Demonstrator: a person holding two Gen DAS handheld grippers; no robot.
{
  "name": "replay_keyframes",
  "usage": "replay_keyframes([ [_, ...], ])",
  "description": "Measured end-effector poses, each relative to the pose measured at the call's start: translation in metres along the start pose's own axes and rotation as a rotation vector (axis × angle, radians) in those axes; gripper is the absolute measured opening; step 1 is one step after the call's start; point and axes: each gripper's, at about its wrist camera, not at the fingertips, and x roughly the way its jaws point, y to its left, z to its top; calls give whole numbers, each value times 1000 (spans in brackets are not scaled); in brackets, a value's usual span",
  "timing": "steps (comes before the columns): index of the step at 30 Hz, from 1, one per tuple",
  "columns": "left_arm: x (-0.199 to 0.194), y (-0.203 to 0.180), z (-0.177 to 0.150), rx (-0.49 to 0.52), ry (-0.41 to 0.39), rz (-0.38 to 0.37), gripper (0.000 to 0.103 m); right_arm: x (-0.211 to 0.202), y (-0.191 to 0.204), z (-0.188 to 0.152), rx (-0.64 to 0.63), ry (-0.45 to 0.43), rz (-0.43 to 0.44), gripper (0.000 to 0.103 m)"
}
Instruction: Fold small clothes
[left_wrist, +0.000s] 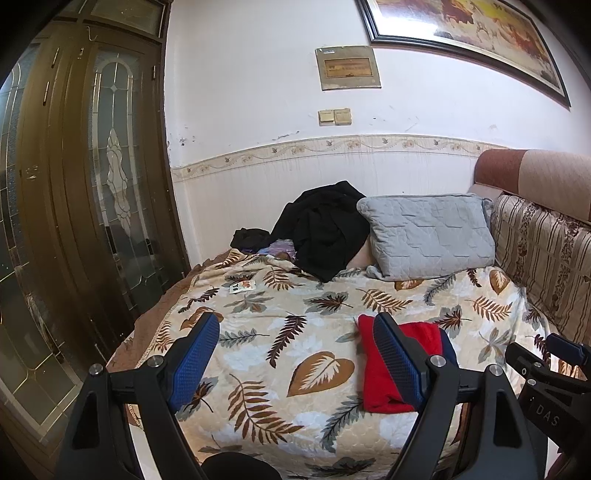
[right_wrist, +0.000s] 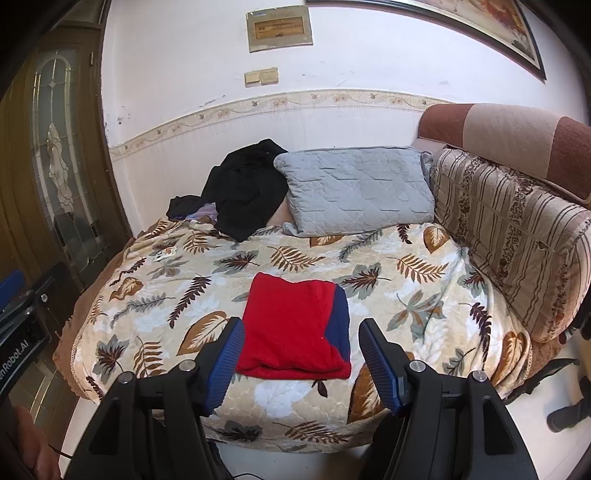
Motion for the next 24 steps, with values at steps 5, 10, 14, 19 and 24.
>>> replay_keyframes([
  [5, 2, 0, 0, 3, -1, -8, 86, 3, -5, -1, 10, 5, -7, 68],
  [10, 6, -2, -1, 5, 4, -13, 86, 6, -6, 0, 13, 5, -9, 68],
  [14, 8, 0, -1, 1, -1, -22, 86, 10, -6, -1, 13, 14, -10, 68],
  [19, 10, -1, -3, 5, -7, -32, 86, 17, -5, -1, 11, 21, -12, 68],
  [24, 14, 0, -5, 7, -4, -41, 86, 24, -5, -2, 11, 33, -12, 68],
])
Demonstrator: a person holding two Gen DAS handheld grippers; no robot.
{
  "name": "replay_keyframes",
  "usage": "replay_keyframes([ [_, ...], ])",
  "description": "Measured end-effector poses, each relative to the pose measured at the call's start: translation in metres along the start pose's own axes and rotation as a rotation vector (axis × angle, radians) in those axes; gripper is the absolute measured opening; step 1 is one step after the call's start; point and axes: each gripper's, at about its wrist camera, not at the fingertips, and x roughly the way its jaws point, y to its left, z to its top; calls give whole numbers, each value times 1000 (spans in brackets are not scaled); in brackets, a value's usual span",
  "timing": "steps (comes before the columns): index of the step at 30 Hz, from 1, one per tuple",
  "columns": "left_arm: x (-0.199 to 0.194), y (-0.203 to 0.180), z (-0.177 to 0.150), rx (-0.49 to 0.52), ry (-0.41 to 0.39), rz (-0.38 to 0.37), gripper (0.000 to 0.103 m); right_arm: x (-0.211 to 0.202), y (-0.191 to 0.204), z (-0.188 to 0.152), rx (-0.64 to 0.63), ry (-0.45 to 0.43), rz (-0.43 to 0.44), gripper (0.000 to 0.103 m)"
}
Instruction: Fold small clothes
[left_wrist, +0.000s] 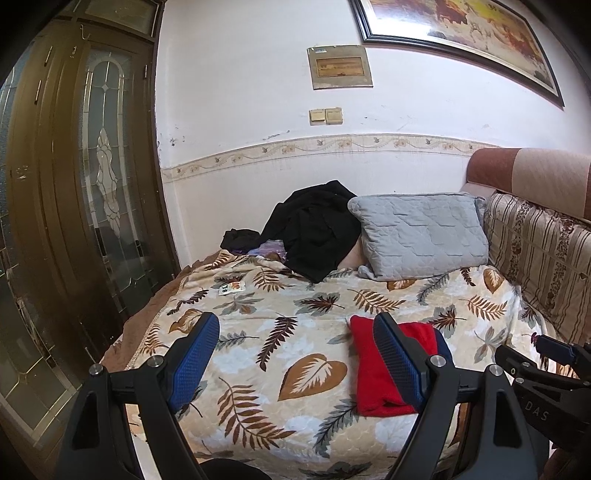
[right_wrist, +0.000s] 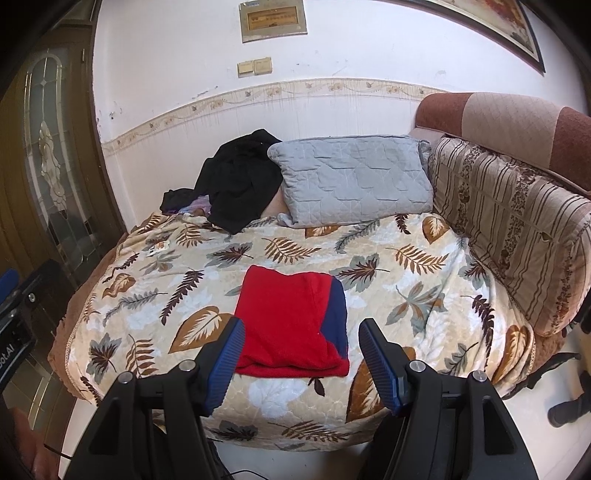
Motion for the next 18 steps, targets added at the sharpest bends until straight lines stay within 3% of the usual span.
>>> replay_keyframes([
  [18, 13, 2, -3, 1, 7, -20, 86, 14, 7, 0, -16, 17, -7, 68],
])
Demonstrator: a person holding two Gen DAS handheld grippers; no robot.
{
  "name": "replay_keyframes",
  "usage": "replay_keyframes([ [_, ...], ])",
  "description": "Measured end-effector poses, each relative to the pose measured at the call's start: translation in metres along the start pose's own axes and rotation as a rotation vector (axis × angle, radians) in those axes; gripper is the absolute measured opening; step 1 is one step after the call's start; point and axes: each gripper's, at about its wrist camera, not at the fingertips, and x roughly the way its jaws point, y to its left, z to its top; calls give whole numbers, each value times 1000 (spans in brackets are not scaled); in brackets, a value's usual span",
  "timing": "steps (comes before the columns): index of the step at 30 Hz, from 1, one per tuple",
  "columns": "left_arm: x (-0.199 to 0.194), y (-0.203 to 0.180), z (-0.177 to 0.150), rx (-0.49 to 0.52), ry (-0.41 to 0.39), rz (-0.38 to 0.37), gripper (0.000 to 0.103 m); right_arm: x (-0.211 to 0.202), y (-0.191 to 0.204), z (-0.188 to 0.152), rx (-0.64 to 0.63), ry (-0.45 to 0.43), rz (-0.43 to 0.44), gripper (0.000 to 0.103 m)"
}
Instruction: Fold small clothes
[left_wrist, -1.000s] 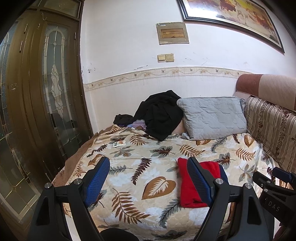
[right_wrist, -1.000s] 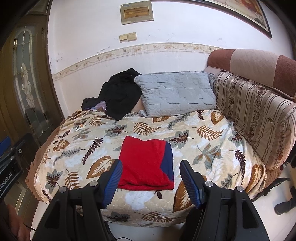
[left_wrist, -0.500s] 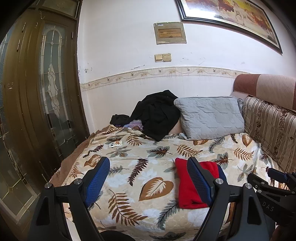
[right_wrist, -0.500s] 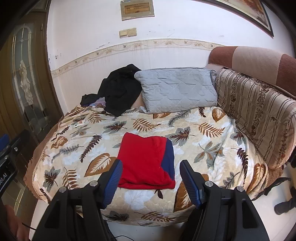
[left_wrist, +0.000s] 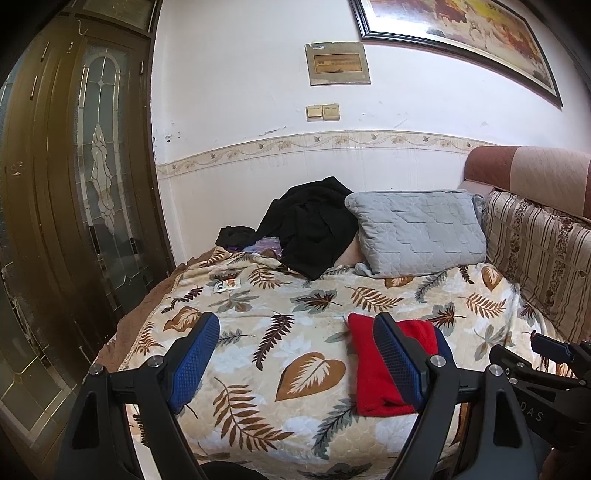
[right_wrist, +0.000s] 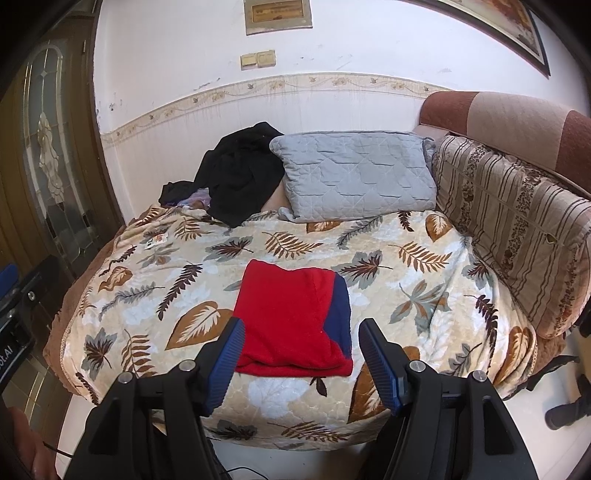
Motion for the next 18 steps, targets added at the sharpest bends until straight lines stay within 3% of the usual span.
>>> replay_keyframes([
  [18, 13, -7, 2, 6, 20, -21, 86, 13, -6, 4, 11, 5, 4, 68],
])
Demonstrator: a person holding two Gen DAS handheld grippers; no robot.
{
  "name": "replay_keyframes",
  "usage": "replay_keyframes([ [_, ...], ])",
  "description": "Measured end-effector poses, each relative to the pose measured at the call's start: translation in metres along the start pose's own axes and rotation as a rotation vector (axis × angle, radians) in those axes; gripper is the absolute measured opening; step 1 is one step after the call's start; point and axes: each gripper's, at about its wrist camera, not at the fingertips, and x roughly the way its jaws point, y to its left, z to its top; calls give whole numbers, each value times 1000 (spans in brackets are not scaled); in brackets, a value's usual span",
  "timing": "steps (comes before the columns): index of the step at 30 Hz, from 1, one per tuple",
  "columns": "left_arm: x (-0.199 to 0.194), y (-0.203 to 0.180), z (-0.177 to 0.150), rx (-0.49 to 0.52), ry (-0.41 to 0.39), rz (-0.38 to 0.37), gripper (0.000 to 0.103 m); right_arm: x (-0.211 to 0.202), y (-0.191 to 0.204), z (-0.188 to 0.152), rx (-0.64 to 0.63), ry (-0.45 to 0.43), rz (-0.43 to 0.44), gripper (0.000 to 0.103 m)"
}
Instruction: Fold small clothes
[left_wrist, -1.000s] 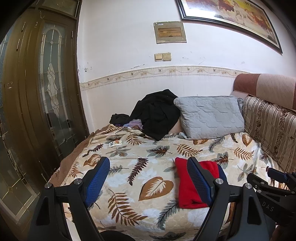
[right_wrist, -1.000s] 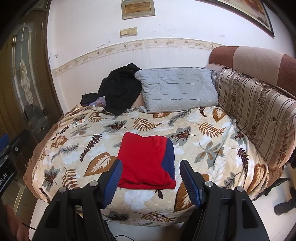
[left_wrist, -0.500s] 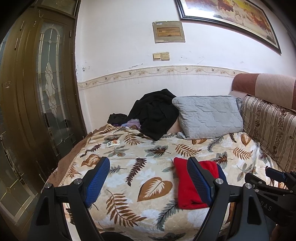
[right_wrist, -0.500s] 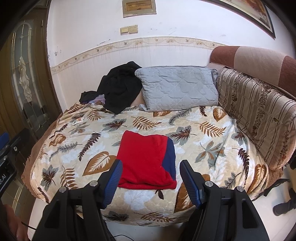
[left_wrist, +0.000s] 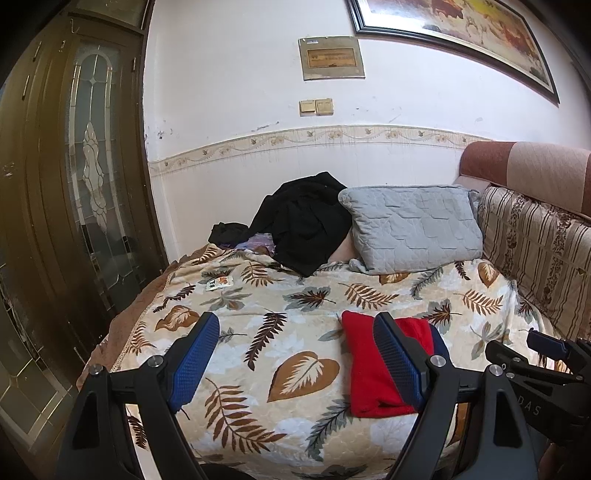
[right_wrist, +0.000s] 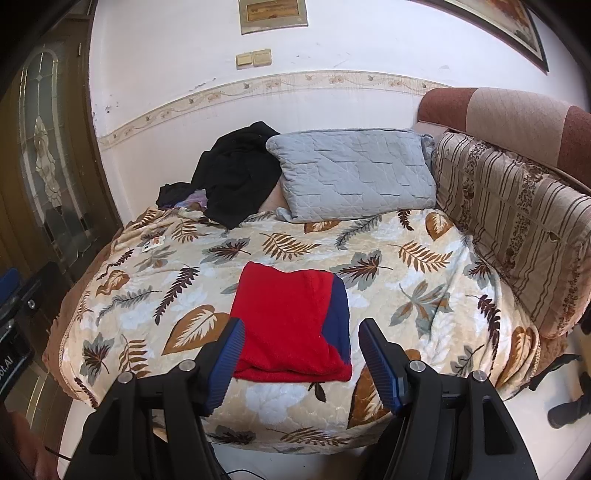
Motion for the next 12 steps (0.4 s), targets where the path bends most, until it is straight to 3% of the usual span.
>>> replay_keyframes([
  [12, 18, -5, 4, 8, 2, 8, 86, 24, -7, 6, 12, 25, 6, 68],
])
